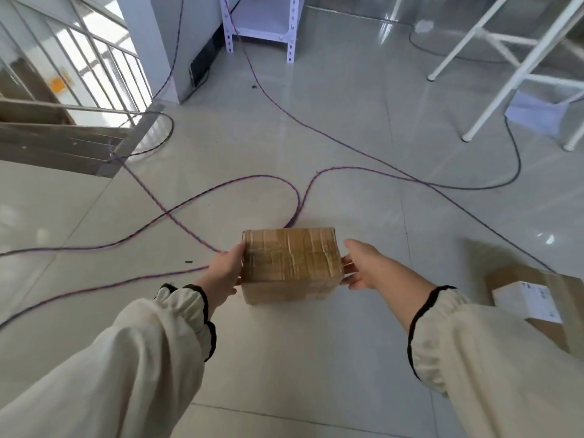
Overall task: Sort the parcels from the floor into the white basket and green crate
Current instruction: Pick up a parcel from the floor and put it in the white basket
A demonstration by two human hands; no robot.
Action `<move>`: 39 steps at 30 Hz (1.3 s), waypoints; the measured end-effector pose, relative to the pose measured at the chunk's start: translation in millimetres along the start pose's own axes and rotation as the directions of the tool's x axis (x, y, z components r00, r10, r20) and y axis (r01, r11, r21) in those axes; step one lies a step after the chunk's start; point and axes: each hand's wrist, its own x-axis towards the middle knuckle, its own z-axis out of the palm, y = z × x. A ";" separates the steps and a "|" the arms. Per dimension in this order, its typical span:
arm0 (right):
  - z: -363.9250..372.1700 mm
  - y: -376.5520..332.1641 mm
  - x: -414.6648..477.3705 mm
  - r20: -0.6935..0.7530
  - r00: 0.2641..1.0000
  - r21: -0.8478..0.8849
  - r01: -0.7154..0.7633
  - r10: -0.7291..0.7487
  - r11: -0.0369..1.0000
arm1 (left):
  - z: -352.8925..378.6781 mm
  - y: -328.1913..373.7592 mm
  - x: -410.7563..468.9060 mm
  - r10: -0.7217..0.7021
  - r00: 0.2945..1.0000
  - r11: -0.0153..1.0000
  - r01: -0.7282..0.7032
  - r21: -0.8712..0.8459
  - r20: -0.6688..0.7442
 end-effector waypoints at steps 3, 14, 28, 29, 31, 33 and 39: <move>0.6 -0.6 -2.1 -0.008 1.000 -0.064 -0.002 0.001 0.998 | 0.9 -1.5 -3.0 -0.029 0.999 1.000 0.029 0.000 0.024; -2.9 6.5 13.6 -0.020 1.000 -0.048 0.016 -0.017 0.999 | -9.1 -7.0 12.6 0.189 0.980 0.982 -0.188 0.025 -0.059; -0.4 14.9 21.9 0.110 0.979 -0.340 -0.124 0.171 0.932 | -8.8 -28.0 21.3 -0.018 0.999 0.909 0.002 0.417 0.035; -1.6 13.6 23.2 0.066 0.987 -0.316 -0.118 0.146 0.941 | -7.7 -27.5 22.3 0.032 0.999 0.916 -0.039 0.399 0.025; -4.5 12.5 26.8 0.011 0.988 -0.265 -0.145 0.153 0.953 | -8.0 -23.4 28.5 0.233 0.972 0.922 -0.208 0.326 -0.037; -4.7 15.5 25.8 0.043 0.972 -0.254 -0.212 0.230 0.944 | -8.2 -9.2 28.4 0.362 0.932 0.912 -0.349 0.217 -0.021; -6.0 17.8 35.2 0.072 0.978 0.059 -0.200 0.196 0.978 | 2.2 1.1 28.6 0.413 0.909 0.886 -0.416 0.207 0.057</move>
